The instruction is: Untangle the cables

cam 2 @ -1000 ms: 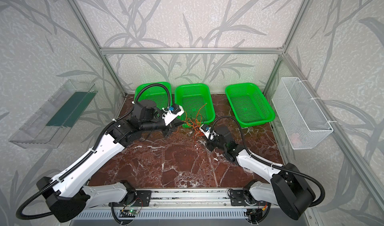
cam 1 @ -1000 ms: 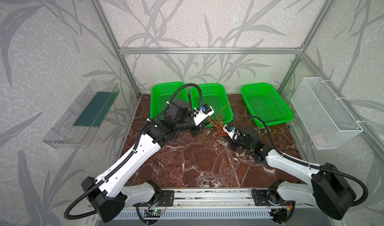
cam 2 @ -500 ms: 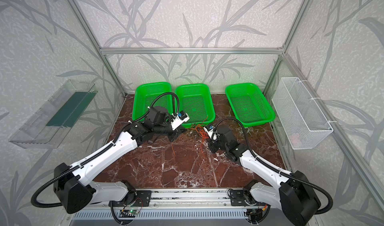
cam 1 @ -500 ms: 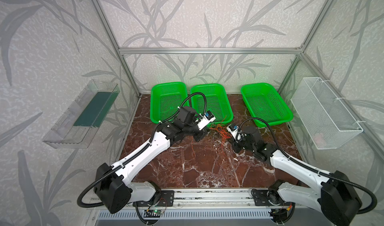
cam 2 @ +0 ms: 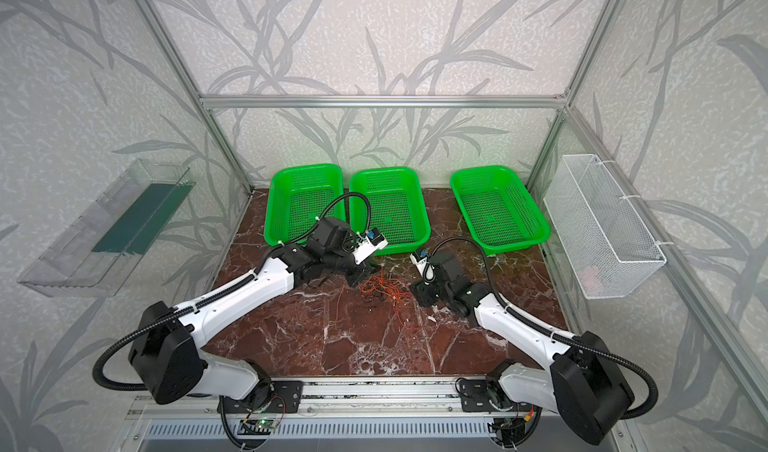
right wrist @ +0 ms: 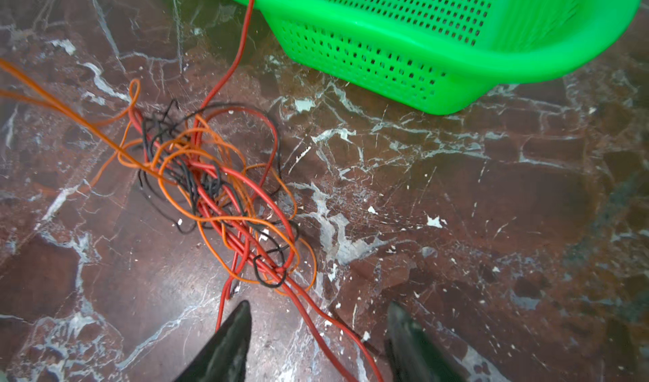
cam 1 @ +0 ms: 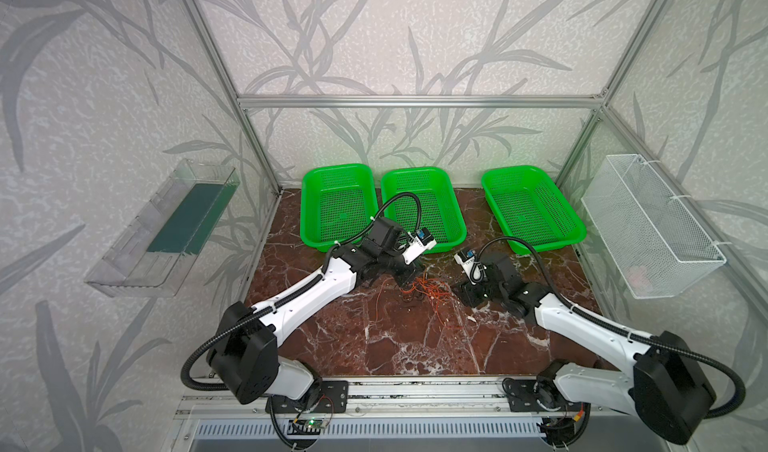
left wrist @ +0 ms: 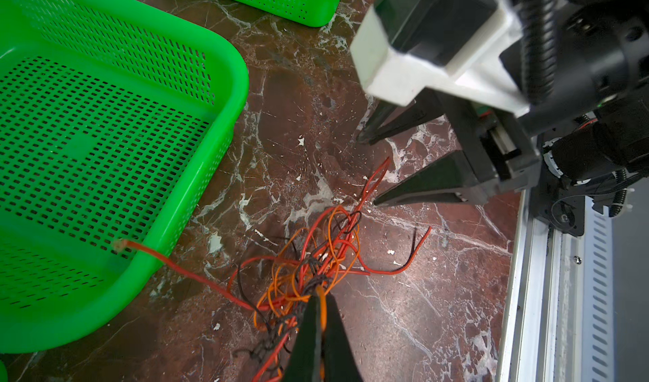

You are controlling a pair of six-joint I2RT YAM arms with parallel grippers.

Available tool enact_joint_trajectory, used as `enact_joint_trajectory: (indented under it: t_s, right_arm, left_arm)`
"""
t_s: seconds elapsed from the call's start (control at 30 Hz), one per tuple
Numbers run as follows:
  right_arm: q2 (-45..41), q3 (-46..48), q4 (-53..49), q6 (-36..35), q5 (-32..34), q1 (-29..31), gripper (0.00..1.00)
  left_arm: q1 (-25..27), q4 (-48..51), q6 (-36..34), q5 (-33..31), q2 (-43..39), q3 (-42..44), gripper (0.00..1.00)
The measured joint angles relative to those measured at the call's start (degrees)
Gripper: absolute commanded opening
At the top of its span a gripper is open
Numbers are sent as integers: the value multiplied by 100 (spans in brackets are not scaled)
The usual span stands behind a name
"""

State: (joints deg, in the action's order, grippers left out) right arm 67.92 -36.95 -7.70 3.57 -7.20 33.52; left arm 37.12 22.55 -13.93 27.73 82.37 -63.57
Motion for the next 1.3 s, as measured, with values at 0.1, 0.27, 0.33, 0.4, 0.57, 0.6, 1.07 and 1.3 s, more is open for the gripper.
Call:
enact_joint_trajectory:
  t_s: [0.1, 0.27, 0.33, 0.4, 0.57, 0.6, 1.07, 1.3]
  right_arm:
    - [-120, -203, -39, -48, -190, 0, 65]
    - [671, -1244, -160, -249, -870, -9, 67]
    - [1250, -1884, -448, -348, -1161, -28, 66]
    - [1849, -2529, -765, -422, -1401, -42, 66]
    - [2586, -3010, -1272, -404, -1751, -249, 65]
    - [2612, -2949, -1325, -374, -1788, -308, 65]
    - [1998, -1419, -1572, 474, -1637, -761, 48]
    - [588, -461, -1375, 1316, -1320, -745, 44]
  left_arm:
    - [24, 0, -4, -2, -42, 59, 0]
    - [114, 96, -76, -63, -164, 280, 0]
    - [140, 157, -133, -111, -179, 313, 0]
    - [146, 208, -190, -160, -184, 321, 0]
    - [151, 258, -356, -232, -140, 254, 0]
    - [151, 282, -402, -236, -83, 173, 0]
    - [254, 116, -702, -214, 1473, -1550, 0]
    - [492, 74, -756, -533, 1394, -1517, 0]
